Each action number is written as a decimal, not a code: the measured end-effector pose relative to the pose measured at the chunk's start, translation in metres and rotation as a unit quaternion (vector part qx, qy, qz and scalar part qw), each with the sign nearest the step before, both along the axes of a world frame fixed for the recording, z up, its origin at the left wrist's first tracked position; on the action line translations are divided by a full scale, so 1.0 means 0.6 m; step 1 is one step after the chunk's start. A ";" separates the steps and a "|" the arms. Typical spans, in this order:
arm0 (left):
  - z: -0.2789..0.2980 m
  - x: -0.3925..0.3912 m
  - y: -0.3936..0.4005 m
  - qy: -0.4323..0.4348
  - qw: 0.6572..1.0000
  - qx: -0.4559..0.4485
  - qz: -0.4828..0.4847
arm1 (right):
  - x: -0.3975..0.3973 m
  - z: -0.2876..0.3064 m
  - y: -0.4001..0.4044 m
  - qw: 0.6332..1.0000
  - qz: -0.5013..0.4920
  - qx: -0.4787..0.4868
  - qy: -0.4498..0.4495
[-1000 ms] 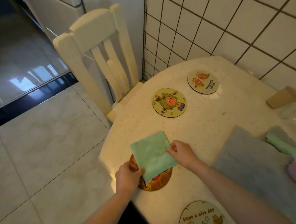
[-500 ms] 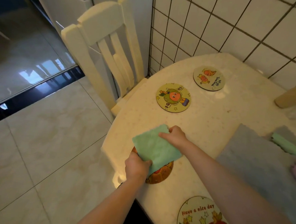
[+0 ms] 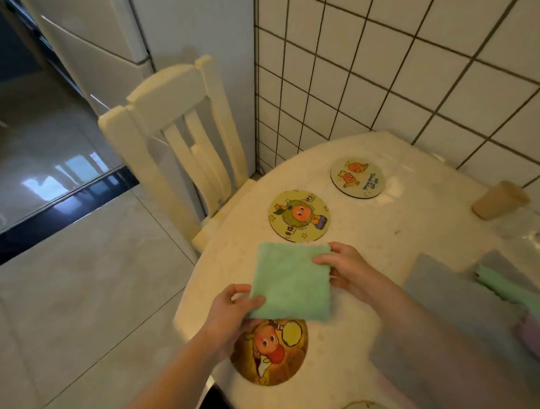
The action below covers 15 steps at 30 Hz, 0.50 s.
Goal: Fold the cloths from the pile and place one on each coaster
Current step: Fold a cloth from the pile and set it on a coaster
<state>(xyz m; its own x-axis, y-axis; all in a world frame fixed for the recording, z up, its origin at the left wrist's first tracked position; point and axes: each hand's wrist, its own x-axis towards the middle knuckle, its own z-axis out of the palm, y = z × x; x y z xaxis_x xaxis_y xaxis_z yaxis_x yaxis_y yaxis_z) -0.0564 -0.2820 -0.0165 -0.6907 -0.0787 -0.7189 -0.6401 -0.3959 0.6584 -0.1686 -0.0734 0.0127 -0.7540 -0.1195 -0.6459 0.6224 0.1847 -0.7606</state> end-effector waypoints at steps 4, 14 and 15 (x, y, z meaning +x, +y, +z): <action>0.025 -0.085 -0.001 0.029 0.999 0.010 -0.018 | -0.033 0.020 0.035 0.998 -0.056 -0.024 0.006; 0.046 -0.407 0.058 0.078 0.988 -0.036 -0.131 | -0.164 0.028 0.106 0.955 -0.283 -0.060 0.064; 0.049 -0.446 0.076 0.083 0.985 -0.032 -0.146 | -0.183 0.026 0.117 0.948 -0.303 -0.064 0.073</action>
<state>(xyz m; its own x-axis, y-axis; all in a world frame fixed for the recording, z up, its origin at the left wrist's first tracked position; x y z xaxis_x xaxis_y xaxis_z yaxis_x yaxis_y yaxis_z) -0.3242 -0.2365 0.0128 -0.7979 0.0982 -0.5947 -0.6024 -0.1652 0.7809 -0.2783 -0.0031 0.0281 -0.7895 0.2930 -0.5394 0.4714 -0.2734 -0.8385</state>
